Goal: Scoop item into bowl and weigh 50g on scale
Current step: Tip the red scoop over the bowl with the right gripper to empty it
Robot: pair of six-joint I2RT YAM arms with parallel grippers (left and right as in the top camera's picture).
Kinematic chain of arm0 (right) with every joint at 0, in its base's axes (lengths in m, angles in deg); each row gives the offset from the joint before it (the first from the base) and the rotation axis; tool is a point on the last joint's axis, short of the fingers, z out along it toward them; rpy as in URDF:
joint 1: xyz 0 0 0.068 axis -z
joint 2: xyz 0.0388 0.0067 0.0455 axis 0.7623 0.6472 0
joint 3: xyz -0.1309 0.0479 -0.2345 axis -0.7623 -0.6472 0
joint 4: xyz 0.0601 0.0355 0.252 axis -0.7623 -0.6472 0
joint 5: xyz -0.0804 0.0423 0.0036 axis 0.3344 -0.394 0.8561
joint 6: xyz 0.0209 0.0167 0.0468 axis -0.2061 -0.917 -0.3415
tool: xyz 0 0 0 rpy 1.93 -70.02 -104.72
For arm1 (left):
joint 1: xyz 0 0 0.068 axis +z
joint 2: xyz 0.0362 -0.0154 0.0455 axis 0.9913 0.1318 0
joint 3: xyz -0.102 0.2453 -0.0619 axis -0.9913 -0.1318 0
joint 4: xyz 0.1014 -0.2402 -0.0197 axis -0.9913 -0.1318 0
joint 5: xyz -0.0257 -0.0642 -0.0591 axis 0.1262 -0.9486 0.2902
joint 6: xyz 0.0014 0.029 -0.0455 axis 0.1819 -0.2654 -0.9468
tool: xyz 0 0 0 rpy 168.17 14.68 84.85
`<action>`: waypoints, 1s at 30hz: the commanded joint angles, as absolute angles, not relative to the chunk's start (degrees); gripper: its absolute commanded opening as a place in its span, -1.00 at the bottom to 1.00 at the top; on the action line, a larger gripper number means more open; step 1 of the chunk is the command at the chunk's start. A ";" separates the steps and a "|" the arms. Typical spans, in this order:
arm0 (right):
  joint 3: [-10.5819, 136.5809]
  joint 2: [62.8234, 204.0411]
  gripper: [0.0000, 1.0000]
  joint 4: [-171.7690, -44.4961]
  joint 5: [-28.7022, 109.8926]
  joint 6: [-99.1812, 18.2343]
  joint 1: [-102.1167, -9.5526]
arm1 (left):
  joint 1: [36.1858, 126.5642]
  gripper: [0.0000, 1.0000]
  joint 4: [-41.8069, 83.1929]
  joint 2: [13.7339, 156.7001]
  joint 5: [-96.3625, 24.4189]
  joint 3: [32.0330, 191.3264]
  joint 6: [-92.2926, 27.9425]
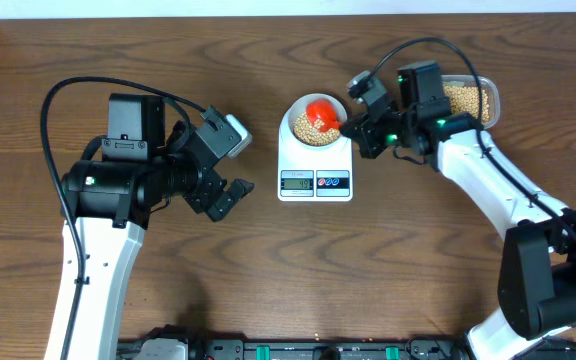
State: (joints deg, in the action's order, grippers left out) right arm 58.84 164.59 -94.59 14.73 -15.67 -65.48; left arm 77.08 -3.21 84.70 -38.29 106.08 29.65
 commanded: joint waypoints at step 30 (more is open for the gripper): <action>60.34 159.23 -0.98 -94.00 15.32 -0.08 -65.68 | 77.32 0.96 -3.34 84.29 -39.21 107.05 30.17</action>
State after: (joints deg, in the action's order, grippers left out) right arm 59.21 160.52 -94.02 15.01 -1.76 -65.24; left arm 77.08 -3.21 84.70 -38.29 106.08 29.65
